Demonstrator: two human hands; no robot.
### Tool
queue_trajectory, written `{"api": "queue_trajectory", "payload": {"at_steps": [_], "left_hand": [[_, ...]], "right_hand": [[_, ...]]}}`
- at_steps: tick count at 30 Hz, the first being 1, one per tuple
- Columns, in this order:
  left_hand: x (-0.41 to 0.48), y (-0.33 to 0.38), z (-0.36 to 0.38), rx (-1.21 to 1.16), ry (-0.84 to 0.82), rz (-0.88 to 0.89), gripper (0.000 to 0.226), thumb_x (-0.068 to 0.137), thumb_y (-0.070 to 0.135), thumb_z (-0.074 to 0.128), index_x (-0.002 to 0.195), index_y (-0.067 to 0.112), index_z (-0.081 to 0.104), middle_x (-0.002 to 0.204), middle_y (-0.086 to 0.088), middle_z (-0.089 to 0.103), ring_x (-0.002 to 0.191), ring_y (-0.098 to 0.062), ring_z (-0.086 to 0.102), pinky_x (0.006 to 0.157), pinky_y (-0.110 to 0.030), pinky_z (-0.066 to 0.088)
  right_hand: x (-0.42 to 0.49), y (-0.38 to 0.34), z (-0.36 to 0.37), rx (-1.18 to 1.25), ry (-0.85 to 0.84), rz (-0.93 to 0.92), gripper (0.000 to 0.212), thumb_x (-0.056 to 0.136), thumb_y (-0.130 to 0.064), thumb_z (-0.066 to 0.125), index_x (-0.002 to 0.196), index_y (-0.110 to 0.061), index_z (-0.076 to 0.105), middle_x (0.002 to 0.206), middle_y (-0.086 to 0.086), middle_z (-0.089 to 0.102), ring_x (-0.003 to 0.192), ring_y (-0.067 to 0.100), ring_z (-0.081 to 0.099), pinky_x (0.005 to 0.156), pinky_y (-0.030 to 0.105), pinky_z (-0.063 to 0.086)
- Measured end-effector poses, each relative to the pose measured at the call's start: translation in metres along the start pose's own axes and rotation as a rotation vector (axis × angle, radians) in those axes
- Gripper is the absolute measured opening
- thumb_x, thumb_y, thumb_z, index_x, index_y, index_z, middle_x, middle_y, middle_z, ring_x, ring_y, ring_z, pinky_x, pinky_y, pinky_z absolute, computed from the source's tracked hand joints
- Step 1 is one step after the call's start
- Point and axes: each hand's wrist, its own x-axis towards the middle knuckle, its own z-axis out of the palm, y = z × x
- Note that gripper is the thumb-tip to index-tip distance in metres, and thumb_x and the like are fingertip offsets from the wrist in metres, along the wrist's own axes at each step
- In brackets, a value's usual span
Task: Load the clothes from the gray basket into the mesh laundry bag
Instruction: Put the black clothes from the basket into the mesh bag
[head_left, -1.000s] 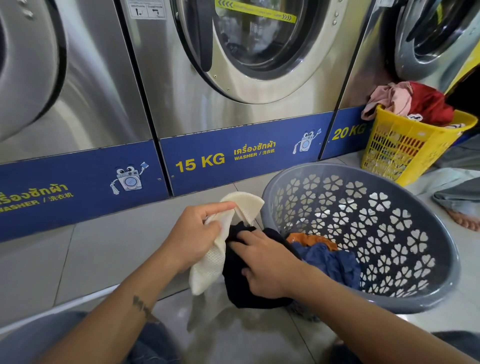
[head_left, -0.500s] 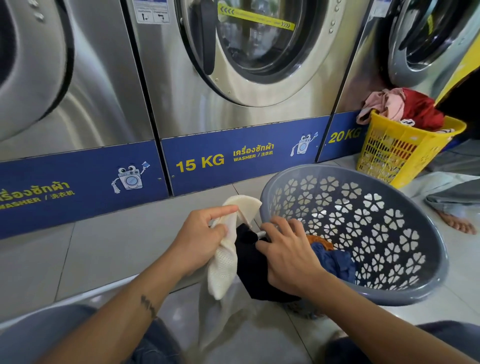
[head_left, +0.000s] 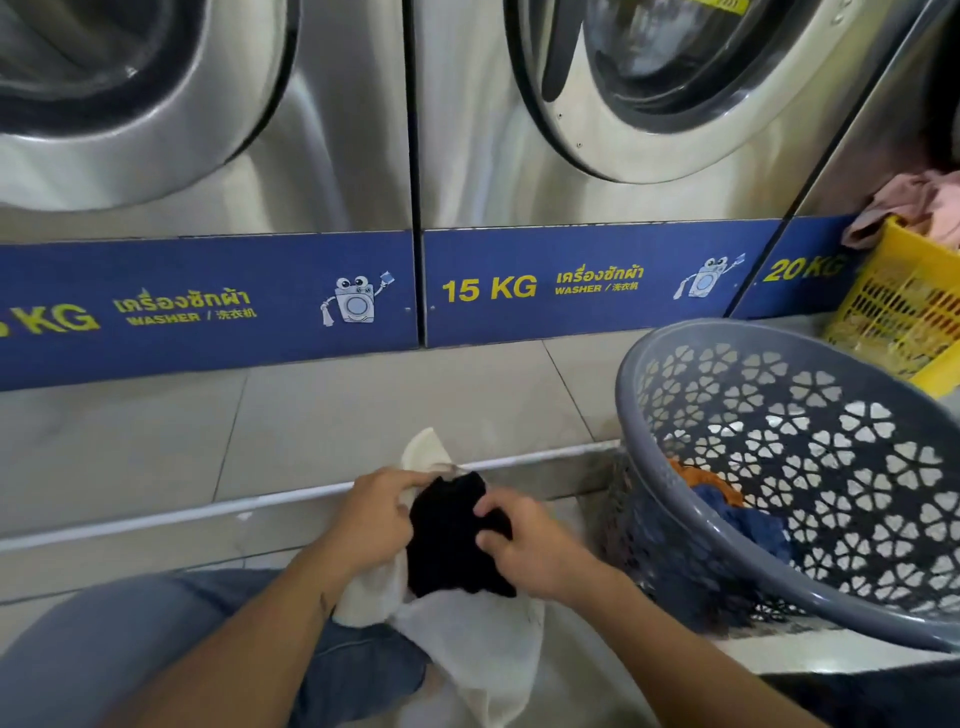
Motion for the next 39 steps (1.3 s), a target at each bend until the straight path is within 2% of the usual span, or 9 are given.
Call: {"api": "queue_trajectory", "payload": {"at_steps": [3, 7, 12, 16, 21, 27, 31, 36, 39], "left_hand": [[0.003, -0.013, 0.004, 0.043, -0.039, -0.01, 0.057, 0.082, -0.004, 0.049, 0.126, 0.03, 0.063, 0.132, 0.0, 0.059, 0.119, -0.019, 0.054, 0.1, -0.025, 0.041], [0.01, -0.003, 0.004, -0.086, 0.056, 0.025, 0.058, 0.08, -0.005, 0.046, 0.116, 0.035, 0.068, 0.125, 0.004, 0.064, 0.11, -0.017, 0.059, 0.091, -0.023, 0.046], [0.019, 0.017, 0.004, -0.179, 0.136, 0.121, 0.053, 0.085, 0.001, 0.044, 0.11, 0.04, 0.07, 0.12, 0.006, 0.068, 0.1, -0.015, 0.064, 0.088, -0.03, 0.053], [0.022, 0.019, 0.007, -0.177, 0.159, 0.16, 0.053, 0.087, 0.002, 0.043, 0.114, 0.04, 0.068, 0.124, 0.008, 0.065, 0.113, -0.014, 0.058, 0.099, -0.031, 0.047], [0.017, 0.02, 0.012, -0.001, 0.142, 0.169, 0.059, 0.085, 0.002, 0.044, 0.127, 0.043, 0.053, 0.106, 0.01, 0.052, 0.095, -0.02, 0.056, 0.082, -0.039, 0.05], [0.016, 0.015, 0.012, 0.095, 0.117, 0.094, 0.047, 0.086, 0.001, 0.049, 0.118, 0.035, 0.053, 0.111, 0.006, 0.051, 0.087, -0.019, 0.055, 0.076, -0.039, 0.051], [0.013, 0.01, 0.021, 0.119, 0.036, 0.141, 0.041, 0.091, 0.006, 0.044, 0.12, 0.029, 0.062, 0.111, 0.004, 0.051, 0.094, -0.021, 0.057, 0.084, -0.037, 0.049], [0.016, 0.01, 0.024, 0.084, 0.039, 0.185, 0.038, 0.091, 0.013, 0.046, 0.118, 0.034, 0.064, 0.104, 0.007, 0.057, 0.094, -0.017, 0.057, 0.083, -0.035, 0.049], [0.017, 0.011, 0.026, 0.028, 0.044, 0.192, 0.038, 0.091, 0.012, 0.046, 0.113, 0.037, 0.066, 0.099, 0.009, 0.061, 0.093, -0.015, 0.058, 0.081, -0.031, 0.048]], "right_hand": [[0.001, 0.017, 0.029, -0.195, -0.172, 0.002, 0.073, 0.082, -0.044, 0.061, 0.15, -0.039, 0.035, 0.163, 0.0, 0.031, 0.149, 0.026, 0.029, 0.12, 0.045, 0.029], [0.009, 0.027, 0.041, -0.204, -0.169, 0.05, 0.089, 0.084, -0.034, 0.061, 0.158, -0.038, 0.013, 0.168, 0.004, 0.01, 0.152, 0.034, 0.013, 0.122, 0.045, 0.023], [0.017, 0.026, 0.048, -0.357, -0.049, -0.159, 0.081, 0.084, -0.023, 0.055, 0.159, -0.023, 0.023, 0.167, 0.004, 0.019, 0.152, 0.028, 0.02, 0.122, 0.036, 0.02], [0.015, 0.043, 0.041, -0.545, -0.319, 0.0, 0.087, 0.076, -0.03, 0.059, 0.155, -0.032, 0.024, 0.162, 0.004, 0.028, 0.148, 0.031, 0.026, 0.122, 0.062, 0.009], [0.013, 0.046, 0.026, -0.734, -0.307, 0.165, 0.028, 0.079, -0.028, 0.048, 0.105, -0.027, 0.058, 0.116, 0.002, 0.065, 0.123, 0.03, 0.054, 0.108, 0.077, -0.013], [0.009, 0.027, 0.004, -0.859, -0.172, 0.128, 0.039, 0.074, -0.039, 0.054, 0.109, -0.024, 0.061, 0.108, 0.003, 0.066, 0.104, 0.028, 0.064, 0.103, 0.05, 0.027], [0.001, 0.026, -0.002, -0.319, -0.136, 0.051, 0.046, 0.074, -0.018, 0.052, 0.117, -0.027, 0.064, 0.117, 0.005, 0.065, 0.109, 0.028, 0.062, 0.08, 0.029, 0.044], [-0.001, 0.027, 0.028, 0.333, 0.0, 0.058, 0.039, 0.085, -0.001, 0.057, 0.115, -0.024, 0.049, 0.114, 0.002, 0.065, 0.103, 0.018, 0.062, 0.083, 0.029, 0.052], [-0.002, 0.039, 0.037, 0.087, -0.218, 0.108, 0.033, 0.081, -0.019, 0.06, 0.11, -0.025, 0.046, 0.111, 0.004, 0.063, 0.102, 0.023, 0.061, 0.082, 0.035, 0.051]]}}
